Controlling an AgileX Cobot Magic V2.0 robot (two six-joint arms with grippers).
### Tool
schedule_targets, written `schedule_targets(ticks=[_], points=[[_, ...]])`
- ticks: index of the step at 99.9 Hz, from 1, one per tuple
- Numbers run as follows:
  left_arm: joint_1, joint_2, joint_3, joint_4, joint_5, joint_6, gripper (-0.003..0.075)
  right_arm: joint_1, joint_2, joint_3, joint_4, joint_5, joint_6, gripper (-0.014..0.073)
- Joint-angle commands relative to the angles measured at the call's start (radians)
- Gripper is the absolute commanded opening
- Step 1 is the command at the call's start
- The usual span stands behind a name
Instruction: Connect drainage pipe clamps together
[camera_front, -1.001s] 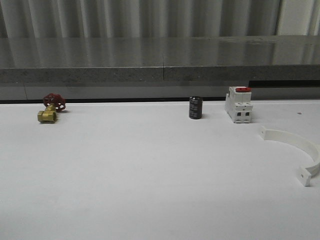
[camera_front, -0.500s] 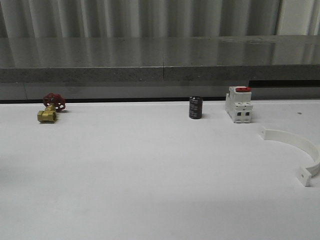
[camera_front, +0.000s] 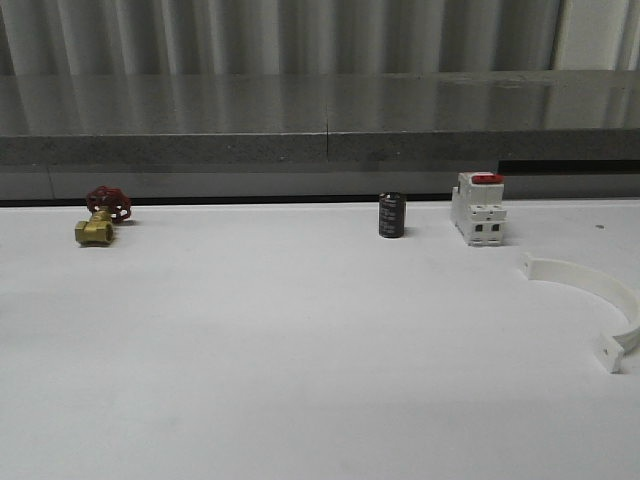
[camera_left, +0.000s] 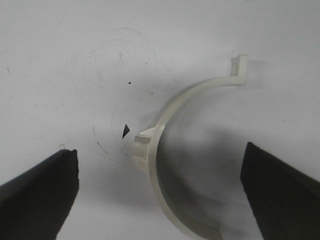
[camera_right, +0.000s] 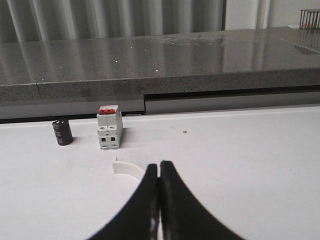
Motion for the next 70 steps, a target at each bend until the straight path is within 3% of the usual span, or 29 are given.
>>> schedule_targets(ticks=[1,70], points=[[0.001,-0.005,-0.042,-0.011,-0.035,0.004,0.0639,-0.004,-0.02,-0.016,0.0,-0.089,-0.009,-0.0068],[0.001,0.122,-0.043,-0.008,-0.054,0.007,0.0637,-0.004,-0.02,-0.016,0.0,-0.089,-0.009,-0.0068]])
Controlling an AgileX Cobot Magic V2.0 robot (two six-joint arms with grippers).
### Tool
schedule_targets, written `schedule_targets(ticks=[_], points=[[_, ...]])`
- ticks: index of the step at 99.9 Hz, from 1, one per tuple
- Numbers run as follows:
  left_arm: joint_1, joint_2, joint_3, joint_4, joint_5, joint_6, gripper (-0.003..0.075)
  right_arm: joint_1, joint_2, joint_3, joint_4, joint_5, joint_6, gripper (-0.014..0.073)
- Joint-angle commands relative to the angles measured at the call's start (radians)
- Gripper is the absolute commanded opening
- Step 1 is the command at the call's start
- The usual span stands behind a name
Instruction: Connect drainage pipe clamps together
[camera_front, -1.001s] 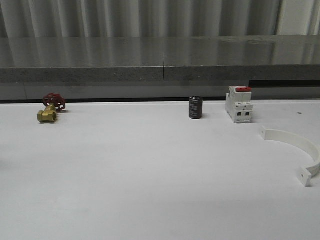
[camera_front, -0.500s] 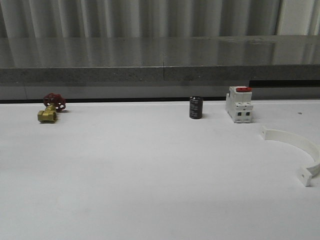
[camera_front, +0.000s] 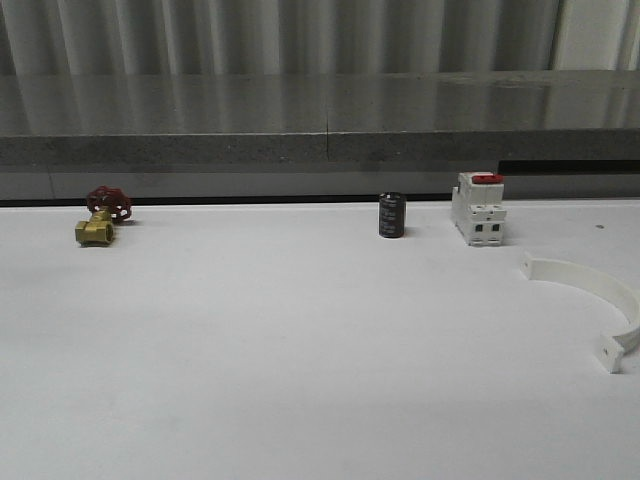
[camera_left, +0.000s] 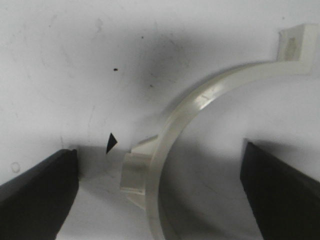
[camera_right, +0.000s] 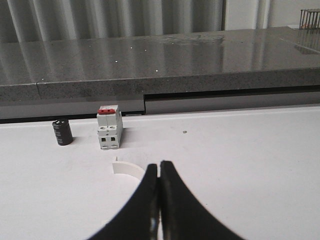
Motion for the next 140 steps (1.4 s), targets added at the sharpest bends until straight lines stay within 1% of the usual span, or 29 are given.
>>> schedule_targets(ticks=[1,9,16,23,28,40,47,52,54,70,84,89,98,108,129,140], points=[[0.001,-0.04,-0.029,-0.01,-0.021,0.002,0.0637,-0.004,-0.02,-0.016,0.0,-0.089,-0.009,-0.0068],[0.001,-0.038,-0.029,-0.01,-0.014,0.002,0.0617,-0.004,-0.02,-0.016,0.0,-0.089,-0.009,-0.0068],[0.001,-0.038,-0.029,-0.01,-0.004,0.002,0.0544,-0.004,-0.02,-0.016,0.0,-0.089,-0.009,-0.0068],[0.001,-0.038,-0.029,-0.017,0.001,0.002,0.0428,-0.004,-0.02,-0.016,0.0,-0.089,-0.009,-0.0068],[0.001,-0.038,-0.029,-0.027,0.005,0.002,0.0321,-0.004,-0.02,-0.016,0.0,-0.089,-0.009,-0.0068],[0.001,-0.04,-0.029,-0.034,0.016,0.002,0.0111,-0.004,-0.02,-0.016,0.0,-0.089,-0.009,-0.0068],[0.001,-0.046,-0.029,-0.039,0.026,0.002,0.0026,-0.004,-0.02,-0.016,0.0,-0.089,-0.009,-0.0068],[0.001,-0.054,-0.029,-0.052,0.033,0.002,-0.0013,-0.004,-0.02,-0.016,0.0,-0.089,-0.009,-0.0068],[0.001,-0.06,-0.029,-0.062,0.035,0.002,-0.0022,-0.004,-0.02,-0.016,0.0,-0.089,-0.009,-0.0068],[-0.015,-0.126,-0.029,-0.099,0.062,0.002,-0.0021,-0.004,-0.02,-0.016,0.0,-0.089,-0.009,-0.0068],[-0.068,-0.212,-0.029,-0.145,0.107,0.0,-0.0021,-0.004,-0.02,-0.016,0.0,-0.089,-0.009,-0.0068],[-0.096,-0.242,-0.029,-0.167,0.12,-0.024,-0.0021,-0.004,-0.02,-0.016,0.0,-0.089,-0.009,-0.0068],[-0.168,-0.289,-0.029,-0.174,0.124,-0.083,-0.0021,-0.004,-0.02,-0.016,0.0,-0.089,-0.009,-0.0068],[-0.273,-0.314,-0.029,-0.174,0.105,-0.144,-0.0021,-0.004,-0.02,-0.016,0.0,-0.089,-0.009,-0.0068],[-0.495,-0.292,-0.029,-0.157,0.056,-0.26,-0.002,-0.004,-0.02,-0.016,0.0,-0.089,-0.009,-0.0068],[-0.574,-0.273,-0.031,-0.157,0.001,-0.306,-0.002,-0.004,-0.02,-0.016,0.0,-0.089,-0.009,-0.0068]])
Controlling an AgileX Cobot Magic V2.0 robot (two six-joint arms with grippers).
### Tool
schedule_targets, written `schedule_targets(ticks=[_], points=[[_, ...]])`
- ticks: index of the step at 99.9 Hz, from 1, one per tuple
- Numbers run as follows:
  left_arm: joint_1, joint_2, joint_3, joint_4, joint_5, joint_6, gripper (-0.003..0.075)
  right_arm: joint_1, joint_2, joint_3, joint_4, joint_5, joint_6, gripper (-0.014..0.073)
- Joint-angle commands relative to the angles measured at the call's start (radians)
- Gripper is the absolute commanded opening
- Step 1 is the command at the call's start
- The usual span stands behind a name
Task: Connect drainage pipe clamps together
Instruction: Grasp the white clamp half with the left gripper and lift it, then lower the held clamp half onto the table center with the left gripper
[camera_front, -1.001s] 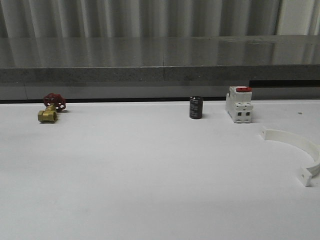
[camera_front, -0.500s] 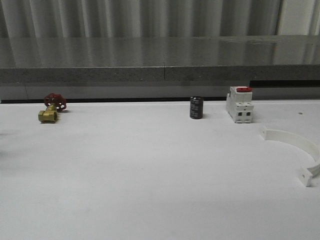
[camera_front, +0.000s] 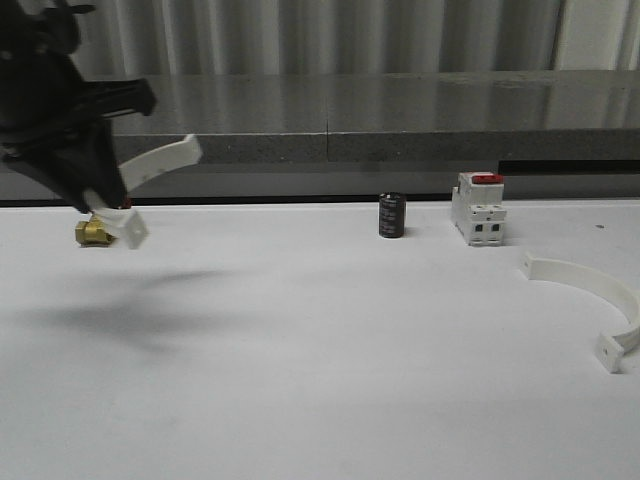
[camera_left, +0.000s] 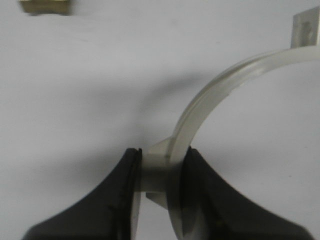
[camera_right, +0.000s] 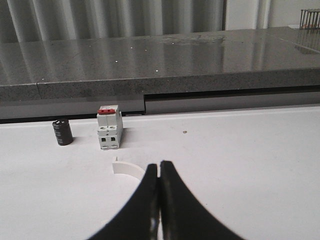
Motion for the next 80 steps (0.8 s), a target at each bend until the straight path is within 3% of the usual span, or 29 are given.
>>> schedule_targets(ticks=[1,44,80], points=[[-0.059,-0.029,-0.026,-0.009,-0.078,-0.055,-0.002,-0.004,-0.02,-0.016,0.0,-0.089,-0.009,-0.0068],[-0.157,0.16,-0.181,0.011,-0.046,-0.13,-0.002,-0.004,-0.02,-0.016,0.0,-0.089,-0.009,-0.0068],[-0.188,0.236,-0.186,0.08,-0.047,-0.203,-0.002,-0.004,-0.02,-0.016,0.0,-0.089,-0.009,-0.0068]])
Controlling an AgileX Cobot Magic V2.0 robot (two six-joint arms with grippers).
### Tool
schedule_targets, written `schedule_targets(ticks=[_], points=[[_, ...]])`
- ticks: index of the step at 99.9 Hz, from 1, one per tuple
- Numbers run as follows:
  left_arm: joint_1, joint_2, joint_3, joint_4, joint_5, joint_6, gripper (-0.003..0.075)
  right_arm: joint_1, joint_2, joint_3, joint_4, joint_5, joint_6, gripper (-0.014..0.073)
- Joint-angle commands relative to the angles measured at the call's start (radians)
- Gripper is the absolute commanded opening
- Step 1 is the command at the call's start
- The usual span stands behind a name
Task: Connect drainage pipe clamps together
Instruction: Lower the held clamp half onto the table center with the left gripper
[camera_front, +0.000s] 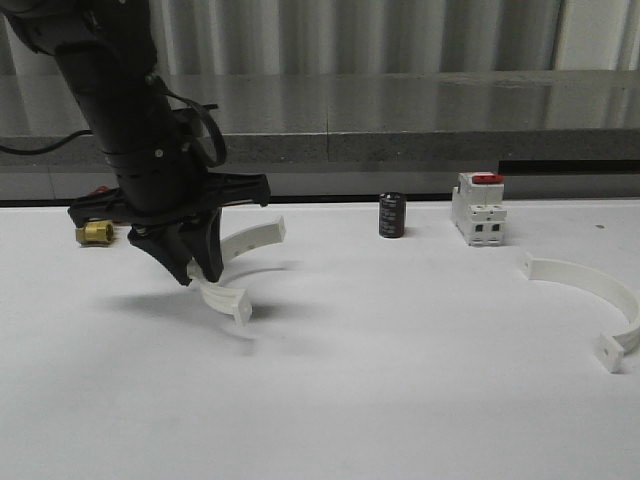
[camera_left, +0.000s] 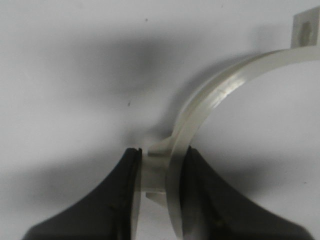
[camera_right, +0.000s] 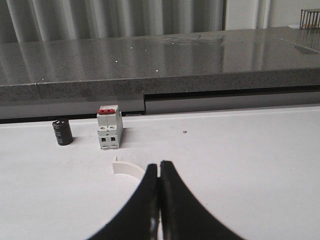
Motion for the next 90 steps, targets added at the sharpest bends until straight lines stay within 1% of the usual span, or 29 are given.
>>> schedule_targets(ticks=[1,32,69,74,81,90], points=[[-0.013,-0.048,-0.03,-0.002,-0.021,-0.015,-0.002,-0.004,-0.02,-0.016,0.0,-0.089,-0.009,-0.0068],[-0.015,-0.041,-0.03,0.0,-0.046,-0.015,-0.002,-0.004,-0.02,-0.016,0.0,-0.089,-0.009,-0.0068],[-0.028,-0.001,-0.03,0.004,-0.02,-0.026,-0.0014,-0.004,-0.02,-0.016,0.0,-0.089,-0.009,-0.0068],[-0.028,-0.001,-0.03,0.004,-0.02,-0.026,0.001,-0.004,-0.02,-0.016,0.0,-0.089,-0.009,-0.0068],[-0.028,-0.001,-0.03,0.004,-0.019,-0.026,0.0072,-0.004,-0.02,-0.016,0.0,-0.089,-0.009,-0.0068],[-0.028,-0.001,-0.032,0.004,-0.013,-0.026,0.0185,-0.004,-0.02,-0.016,0.0,-0.089,-0.009,-0.0068]])
